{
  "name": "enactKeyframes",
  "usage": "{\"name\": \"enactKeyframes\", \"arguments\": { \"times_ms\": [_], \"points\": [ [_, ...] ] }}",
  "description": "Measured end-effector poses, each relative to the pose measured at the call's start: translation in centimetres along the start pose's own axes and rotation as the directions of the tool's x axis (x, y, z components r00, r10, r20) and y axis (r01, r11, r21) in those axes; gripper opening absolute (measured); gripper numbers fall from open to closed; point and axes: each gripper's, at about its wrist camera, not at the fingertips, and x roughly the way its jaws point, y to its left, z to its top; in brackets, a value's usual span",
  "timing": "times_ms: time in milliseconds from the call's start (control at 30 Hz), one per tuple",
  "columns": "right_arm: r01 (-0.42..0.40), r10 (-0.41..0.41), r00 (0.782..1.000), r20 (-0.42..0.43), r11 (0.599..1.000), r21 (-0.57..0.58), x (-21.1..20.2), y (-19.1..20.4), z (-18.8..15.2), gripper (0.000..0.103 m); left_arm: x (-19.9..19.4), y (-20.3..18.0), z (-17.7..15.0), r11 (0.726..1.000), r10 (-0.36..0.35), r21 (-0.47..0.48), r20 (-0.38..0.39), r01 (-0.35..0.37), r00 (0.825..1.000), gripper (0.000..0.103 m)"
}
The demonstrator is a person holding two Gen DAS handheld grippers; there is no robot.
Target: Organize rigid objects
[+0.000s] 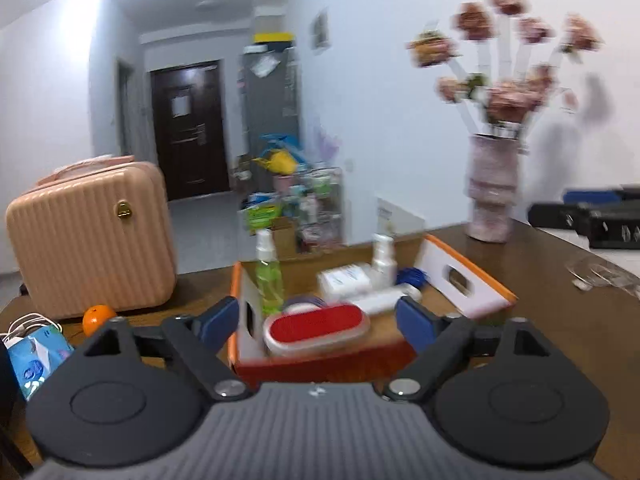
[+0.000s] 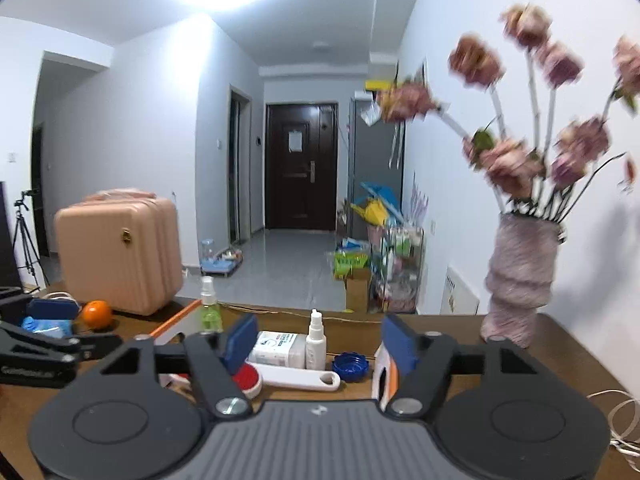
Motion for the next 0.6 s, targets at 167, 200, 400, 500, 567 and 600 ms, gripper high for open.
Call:
{"name": "enactKeyframes", "arguments": {
  "times_ms": [167, 200, 400, 500, 567, 600],
  "points": [
    [-0.002, 0.002, 1.0, -0.02, 1.0, -0.031, -7.2, 0.4, -3.5, 0.075, -7.0, -0.7, -3.9, 0.998, -0.031, 0.047, 0.002, 0.03, 1.0, 0.09],
    [0.0, -0.001, 1.0, -0.029, 0.999, -0.034, -8.1, 0.6, -4.1, 0.075, -8.5, -0.9, -5.0, 0.999, -0.01, 0.049, 0.007, 0.01, 1.0, 0.093],
    [-0.012, 0.009, 0.995, -0.102, 1.0, -0.023, -14.4, 2.4, -11.0, 0.081, -16.0, -2.9, -12.8, 0.996, 0.024, 0.085, 0.016, -0.025, 1.0, 0.097],
    [-0.024, 0.025, 0.99, -0.142, 1.0, 0.008, -16.4, 3.5, -14.4, 0.081, -18.5, -3.5, -15.9, 0.996, 0.069, 0.052, 0.003, -0.069, 0.998, 0.098],
    [-0.039, 0.045, 0.984, -0.172, 0.998, 0.039, -17.0, 3.8, -16.1, 0.081, -19.4, -3.5, -17.1, 0.999, 0.041, -0.009, -0.032, -0.041, 0.999, 0.098],
    [-0.047, 0.056, 0.98, -0.19, 0.998, 0.051, -16.8, 3.9, -16.5, 0.081, -19.5, -3.4, -17.5, 1.0, 0.021, -0.022, -0.054, -0.022, 0.998, 0.098]
  ]
}}
